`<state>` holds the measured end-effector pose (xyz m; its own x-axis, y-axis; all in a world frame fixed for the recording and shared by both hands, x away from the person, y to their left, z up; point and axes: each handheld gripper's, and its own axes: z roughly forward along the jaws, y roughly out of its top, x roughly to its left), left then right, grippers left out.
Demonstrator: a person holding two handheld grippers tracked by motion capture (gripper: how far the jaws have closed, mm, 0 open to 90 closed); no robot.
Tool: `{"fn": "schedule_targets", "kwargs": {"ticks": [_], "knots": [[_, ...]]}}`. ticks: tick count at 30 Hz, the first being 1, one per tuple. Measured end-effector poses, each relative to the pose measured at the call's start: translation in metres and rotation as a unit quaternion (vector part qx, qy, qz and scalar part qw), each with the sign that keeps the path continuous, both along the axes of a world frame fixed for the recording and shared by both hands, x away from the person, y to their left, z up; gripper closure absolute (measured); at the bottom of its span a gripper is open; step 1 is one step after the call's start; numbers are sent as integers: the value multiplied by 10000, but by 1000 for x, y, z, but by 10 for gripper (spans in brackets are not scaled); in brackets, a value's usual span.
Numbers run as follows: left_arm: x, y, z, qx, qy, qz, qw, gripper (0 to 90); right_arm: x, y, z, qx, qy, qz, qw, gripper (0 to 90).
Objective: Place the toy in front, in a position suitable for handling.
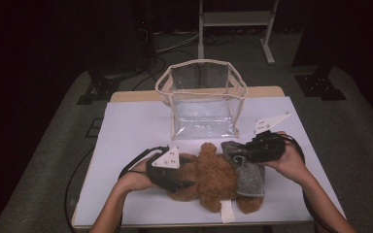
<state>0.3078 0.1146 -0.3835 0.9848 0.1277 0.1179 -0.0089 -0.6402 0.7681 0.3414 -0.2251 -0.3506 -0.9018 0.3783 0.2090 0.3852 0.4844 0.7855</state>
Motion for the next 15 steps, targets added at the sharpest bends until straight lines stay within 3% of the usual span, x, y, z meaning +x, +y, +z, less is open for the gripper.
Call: {"fn": "schedule_targets", "kwargs": {"ticks": [4,7,15], "knots": [[-1,1,2,83,-36,-47,9999,313,-2,-19,-6,68,69,-248,9996,690],[-3,1,2,109,-64,-140,9998,314,-4,-38,-21,42,248,-435,9987,687],[-6,3,4,196,-76,-267,9994,318,-5,-31,-19,304,175,-346,9988,686]]}}
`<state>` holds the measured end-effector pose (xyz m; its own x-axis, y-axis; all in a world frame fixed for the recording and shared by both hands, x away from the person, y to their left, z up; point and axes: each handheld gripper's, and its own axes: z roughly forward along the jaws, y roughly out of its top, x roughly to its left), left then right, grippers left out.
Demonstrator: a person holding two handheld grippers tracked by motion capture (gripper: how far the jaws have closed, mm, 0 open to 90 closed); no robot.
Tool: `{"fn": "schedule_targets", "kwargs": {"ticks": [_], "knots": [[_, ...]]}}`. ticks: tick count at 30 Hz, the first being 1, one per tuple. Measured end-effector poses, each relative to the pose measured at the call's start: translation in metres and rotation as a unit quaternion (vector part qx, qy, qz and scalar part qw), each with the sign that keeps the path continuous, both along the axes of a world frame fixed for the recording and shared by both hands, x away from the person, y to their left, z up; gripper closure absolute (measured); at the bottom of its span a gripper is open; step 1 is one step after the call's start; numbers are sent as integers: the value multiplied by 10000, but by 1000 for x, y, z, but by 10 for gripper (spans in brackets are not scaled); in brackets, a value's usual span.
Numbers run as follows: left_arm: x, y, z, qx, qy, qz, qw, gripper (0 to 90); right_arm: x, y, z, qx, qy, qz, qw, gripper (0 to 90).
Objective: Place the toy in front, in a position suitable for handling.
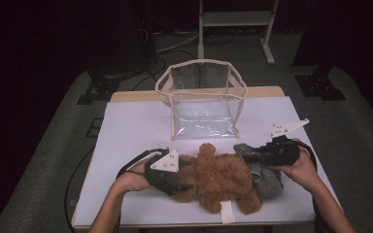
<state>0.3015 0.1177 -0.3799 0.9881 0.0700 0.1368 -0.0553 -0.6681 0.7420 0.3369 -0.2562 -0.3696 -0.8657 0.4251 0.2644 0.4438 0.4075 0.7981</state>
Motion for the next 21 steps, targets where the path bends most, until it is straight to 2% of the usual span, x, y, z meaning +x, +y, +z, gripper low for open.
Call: {"fn": "schedule_targets", "kwargs": {"ticks": [1,4,8,9,11,13,14,15,16,17,21], "knots": [[-1,1,0,3,-12,14,10000,317,1,6,2,102,-71,95,9999,686],[0,3,-1,-32,-23,52,10000,313,2,11,0,86,-21,169,9998,686],[2,2,-2,-109,-22,131,9999,298,1,6,-7,56,88,70,9999,686],[4,-1,-2,-117,-54,249,9996,296,0,1,-6,93,78,29,9999,687],[5,-2,-3,-117,-69,286,9995,293,-3,-1,1,178,19,43,9998,687],[8,-4,-3,-126,-85,490,9987,293,-8,2,9,232,-103,111,9996,687],[8,-4,-3,-126,-85,490,9987,294,-11,5,14,211,-161,160,9995,686],[11,-3,-3,-161,-77,622,9979,295,-14,8,18,178,-256,228,9993,686],[11,-3,-3,-161,-77,622,9979,297,-14,8,18,178,-256,228,9993,686],[14,-2,-3,-230,-29,869,9959,295,-17,12,21,85,-361,267,9990,685],[19,1,-4,-354,23,1130,9930,287,-18,7,15,143,-306,178,9993,685]]}}
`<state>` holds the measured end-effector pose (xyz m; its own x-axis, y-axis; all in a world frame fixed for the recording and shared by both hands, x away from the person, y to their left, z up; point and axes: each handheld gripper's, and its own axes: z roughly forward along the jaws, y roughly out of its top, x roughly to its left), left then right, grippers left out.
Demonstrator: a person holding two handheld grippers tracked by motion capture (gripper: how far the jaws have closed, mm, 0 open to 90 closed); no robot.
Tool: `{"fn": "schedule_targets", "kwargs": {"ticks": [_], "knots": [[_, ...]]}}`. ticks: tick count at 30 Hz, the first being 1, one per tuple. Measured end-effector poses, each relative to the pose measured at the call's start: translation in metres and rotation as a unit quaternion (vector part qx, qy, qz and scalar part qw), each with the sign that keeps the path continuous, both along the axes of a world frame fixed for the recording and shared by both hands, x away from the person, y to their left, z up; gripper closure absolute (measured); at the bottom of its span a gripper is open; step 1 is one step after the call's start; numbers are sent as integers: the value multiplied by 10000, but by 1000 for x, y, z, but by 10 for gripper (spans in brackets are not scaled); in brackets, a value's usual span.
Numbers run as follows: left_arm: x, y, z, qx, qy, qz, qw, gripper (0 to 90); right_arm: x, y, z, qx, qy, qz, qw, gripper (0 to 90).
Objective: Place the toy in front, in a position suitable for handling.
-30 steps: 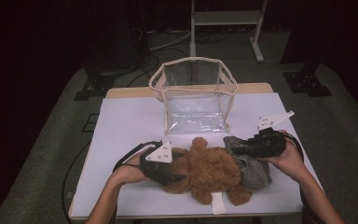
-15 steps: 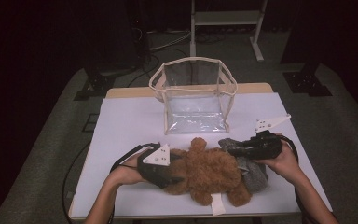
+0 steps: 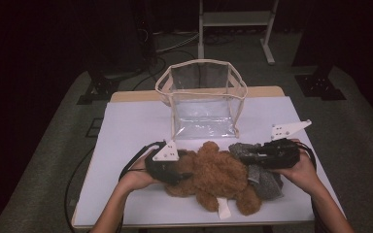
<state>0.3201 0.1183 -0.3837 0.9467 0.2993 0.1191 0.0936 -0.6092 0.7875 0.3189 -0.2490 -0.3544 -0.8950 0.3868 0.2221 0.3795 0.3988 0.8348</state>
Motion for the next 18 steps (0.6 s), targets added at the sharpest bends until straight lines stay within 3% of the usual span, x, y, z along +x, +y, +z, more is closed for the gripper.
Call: {"fn": "schedule_targets", "kwargs": {"ticks": [6,13,18], "knots": [[2,-1,-1,-51,36,43,10000,288,-1,-20,-31,67,447,-255,9987,686],[3,-3,0,-57,16,136,9999,285,-20,-23,-11,406,164,-16,9990,686],[1,-1,6,-11,-61,67,10000,277,-13,-12,-13,272,86,-56,9996,686]]}}
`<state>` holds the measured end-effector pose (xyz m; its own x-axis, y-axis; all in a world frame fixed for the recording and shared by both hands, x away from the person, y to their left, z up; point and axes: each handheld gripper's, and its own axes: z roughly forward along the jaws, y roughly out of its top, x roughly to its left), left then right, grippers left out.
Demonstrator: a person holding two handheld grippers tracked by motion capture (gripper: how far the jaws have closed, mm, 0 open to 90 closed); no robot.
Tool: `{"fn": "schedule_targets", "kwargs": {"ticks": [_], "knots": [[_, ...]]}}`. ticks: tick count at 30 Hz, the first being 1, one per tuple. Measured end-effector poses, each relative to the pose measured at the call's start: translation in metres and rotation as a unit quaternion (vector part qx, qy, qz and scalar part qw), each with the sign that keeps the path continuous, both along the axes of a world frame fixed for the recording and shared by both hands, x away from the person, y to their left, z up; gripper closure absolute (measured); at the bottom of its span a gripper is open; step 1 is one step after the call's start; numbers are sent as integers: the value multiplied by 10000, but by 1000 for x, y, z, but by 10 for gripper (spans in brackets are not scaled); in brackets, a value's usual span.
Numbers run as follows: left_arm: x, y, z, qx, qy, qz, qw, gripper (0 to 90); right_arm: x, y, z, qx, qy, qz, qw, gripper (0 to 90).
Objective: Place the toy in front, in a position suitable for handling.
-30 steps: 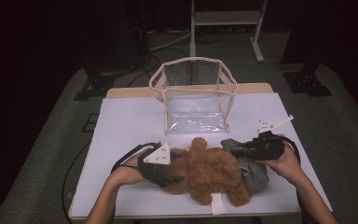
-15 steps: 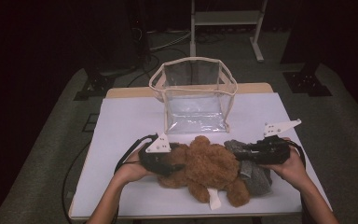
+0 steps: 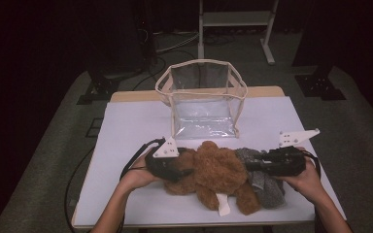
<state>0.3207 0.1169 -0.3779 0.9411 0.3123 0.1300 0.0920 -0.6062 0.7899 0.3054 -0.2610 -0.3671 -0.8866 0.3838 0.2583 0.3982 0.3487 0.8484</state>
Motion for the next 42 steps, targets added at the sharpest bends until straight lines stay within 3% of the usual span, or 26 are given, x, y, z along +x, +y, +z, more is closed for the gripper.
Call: {"fn": "schedule_targets", "kwargs": {"ticks": [5,9,14,19,22,26,28,31,34,36,39,42], "knots": [[-5,1,5,214,-146,-320,9992,234,28,13,0,-68,63,-23,10000,686],[-5,-2,-2,301,-188,-260,9990,223,39,17,-2,-77,86,-79,9999,686],[0,-6,-5,303,-227,-26,9993,246,33,4,-20,74,328,-208,9992,687],[2,-6,-6,207,-186,87,9996,245,20,-7,-45,-254,648,-291,9972,686],[3,-8,-6,234,-181,68,9995,244,12,-14,-33,-73,492,-307,9983,687],[4,-11,-4,244,-170,18,9996,244,5,-10,0,195,85,-158,9996,687],[5,-14,-4,245,-172,-32,9995,244,2,3,21,256,-218,4,9994,687],[3,-15,-3,252,-192,-75,9995,243,3,23,33,145,-455,175,9987,687],[1,-13,-3,270,-228,-123,9993,230,10,46,30,-89,-520,293,9982,686],[0,-9,-4,250,-255,-153,9992,197,18,55,20,-284,-462,280,9981,687],[0,1,-4,103,-281,-182,9994,164,25,53,10,-450,-411,119,9981,688],[1,10,-1,-27,-312,-187,9993,133,30,42,2,-323,-240,48,9992,690]]}}
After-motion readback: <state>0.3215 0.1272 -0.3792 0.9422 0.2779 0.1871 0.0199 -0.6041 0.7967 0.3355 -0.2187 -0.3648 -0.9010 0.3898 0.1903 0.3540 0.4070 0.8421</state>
